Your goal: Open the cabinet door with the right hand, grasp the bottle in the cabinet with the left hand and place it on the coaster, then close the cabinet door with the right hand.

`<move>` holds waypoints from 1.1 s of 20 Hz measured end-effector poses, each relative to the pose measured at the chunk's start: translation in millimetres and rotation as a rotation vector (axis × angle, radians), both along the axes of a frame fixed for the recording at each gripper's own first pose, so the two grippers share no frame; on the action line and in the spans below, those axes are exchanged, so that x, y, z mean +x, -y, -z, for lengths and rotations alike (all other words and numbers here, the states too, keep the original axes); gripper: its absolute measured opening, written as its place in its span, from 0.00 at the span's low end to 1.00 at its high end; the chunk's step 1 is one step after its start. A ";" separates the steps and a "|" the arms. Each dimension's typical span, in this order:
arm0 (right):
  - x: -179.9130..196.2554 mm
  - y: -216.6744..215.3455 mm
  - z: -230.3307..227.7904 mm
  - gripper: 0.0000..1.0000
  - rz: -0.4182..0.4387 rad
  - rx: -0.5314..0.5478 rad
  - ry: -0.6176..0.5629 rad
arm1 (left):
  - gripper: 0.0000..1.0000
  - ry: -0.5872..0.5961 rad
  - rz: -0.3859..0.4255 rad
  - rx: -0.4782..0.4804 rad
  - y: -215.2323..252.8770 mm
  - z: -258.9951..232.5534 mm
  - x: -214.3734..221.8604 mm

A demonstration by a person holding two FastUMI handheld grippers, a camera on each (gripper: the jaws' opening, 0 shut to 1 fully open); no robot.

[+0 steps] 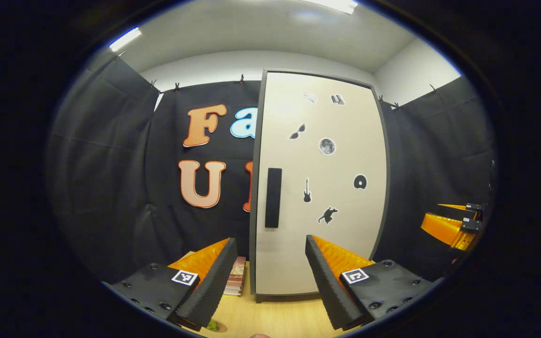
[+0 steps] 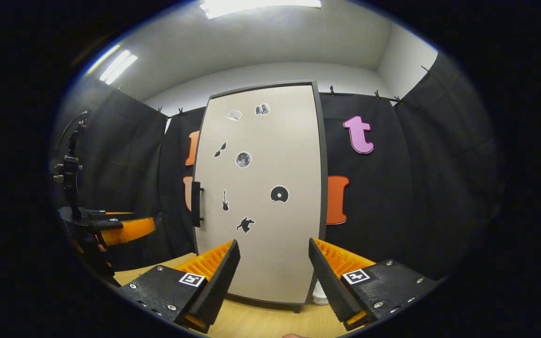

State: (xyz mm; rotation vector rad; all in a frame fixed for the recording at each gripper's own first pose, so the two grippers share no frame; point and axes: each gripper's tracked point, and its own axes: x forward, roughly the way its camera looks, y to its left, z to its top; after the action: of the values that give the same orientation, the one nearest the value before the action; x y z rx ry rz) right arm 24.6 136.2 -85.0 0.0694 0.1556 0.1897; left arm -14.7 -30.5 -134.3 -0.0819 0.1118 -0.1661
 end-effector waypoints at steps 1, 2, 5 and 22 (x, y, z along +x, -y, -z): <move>-1.7 2.2 0.2 0.91 -0.001 0.005 0.000 | 0.94 -0.008 0.000 0.008 3.7 3.1 -8.7; -3.4 4.2 -0.9 0.91 -0.001 0.008 -0.002 | 0.94 -0.009 -0.007 0.024 5.8 0.3 -14.2; -8.1 11.3 -3.7 0.90 0.012 0.018 -0.008 | 0.95 0.025 -0.016 0.036 2.8 -20.7 -21.8; 7.6 4.0 -36.5 0.91 0.058 -0.012 0.056 | 0.94 0.169 0.000 0.001 -27.4 -86.6 11.4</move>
State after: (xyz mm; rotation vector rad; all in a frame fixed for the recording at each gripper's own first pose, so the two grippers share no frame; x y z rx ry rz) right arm 32.3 132.3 -48.4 0.0568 0.0988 0.1323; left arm -3.3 -3.1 -47.7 -0.0663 -0.0561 -0.1719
